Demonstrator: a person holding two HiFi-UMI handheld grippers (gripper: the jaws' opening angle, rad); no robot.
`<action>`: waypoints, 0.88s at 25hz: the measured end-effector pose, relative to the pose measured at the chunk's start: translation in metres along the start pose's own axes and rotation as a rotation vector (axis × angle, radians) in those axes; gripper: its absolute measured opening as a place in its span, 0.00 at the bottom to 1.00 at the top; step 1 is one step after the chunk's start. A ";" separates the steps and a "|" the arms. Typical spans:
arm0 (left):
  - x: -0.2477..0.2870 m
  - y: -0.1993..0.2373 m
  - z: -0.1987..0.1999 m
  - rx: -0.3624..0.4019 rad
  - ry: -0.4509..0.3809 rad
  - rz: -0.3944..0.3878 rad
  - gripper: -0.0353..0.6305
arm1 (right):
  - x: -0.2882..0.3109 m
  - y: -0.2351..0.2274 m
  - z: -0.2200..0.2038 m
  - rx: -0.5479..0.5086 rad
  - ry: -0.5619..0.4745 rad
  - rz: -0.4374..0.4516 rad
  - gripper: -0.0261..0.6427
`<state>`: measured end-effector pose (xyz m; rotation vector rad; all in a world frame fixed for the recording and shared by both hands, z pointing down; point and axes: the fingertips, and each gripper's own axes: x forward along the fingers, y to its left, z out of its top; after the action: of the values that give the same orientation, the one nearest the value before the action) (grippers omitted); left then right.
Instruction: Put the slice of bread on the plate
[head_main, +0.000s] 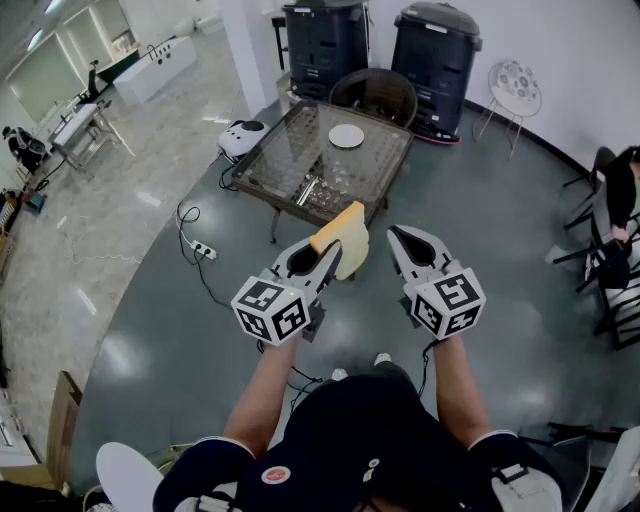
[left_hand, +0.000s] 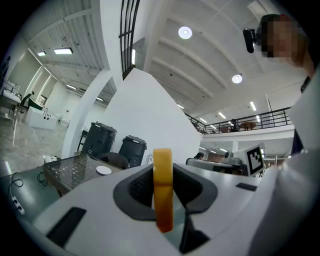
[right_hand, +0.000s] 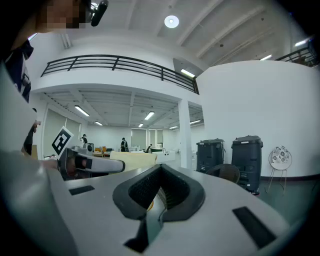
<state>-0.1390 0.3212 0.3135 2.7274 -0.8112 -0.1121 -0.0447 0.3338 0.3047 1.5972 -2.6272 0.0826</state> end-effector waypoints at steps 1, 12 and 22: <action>-0.001 0.000 0.000 0.000 0.000 0.000 0.19 | 0.000 0.001 -0.001 0.001 0.000 -0.001 0.05; -0.001 0.003 0.000 0.012 0.008 0.003 0.19 | 0.005 0.003 -0.003 0.014 0.007 0.000 0.05; -0.007 0.019 0.002 0.012 0.010 0.001 0.19 | 0.019 0.009 -0.006 0.019 0.020 -0.004 0.05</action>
<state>-0.1547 0.3095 0.3173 2.7370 -0.8134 -0.0940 -0.0611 0.3213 0.3119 1.5984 -2.6162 0.1225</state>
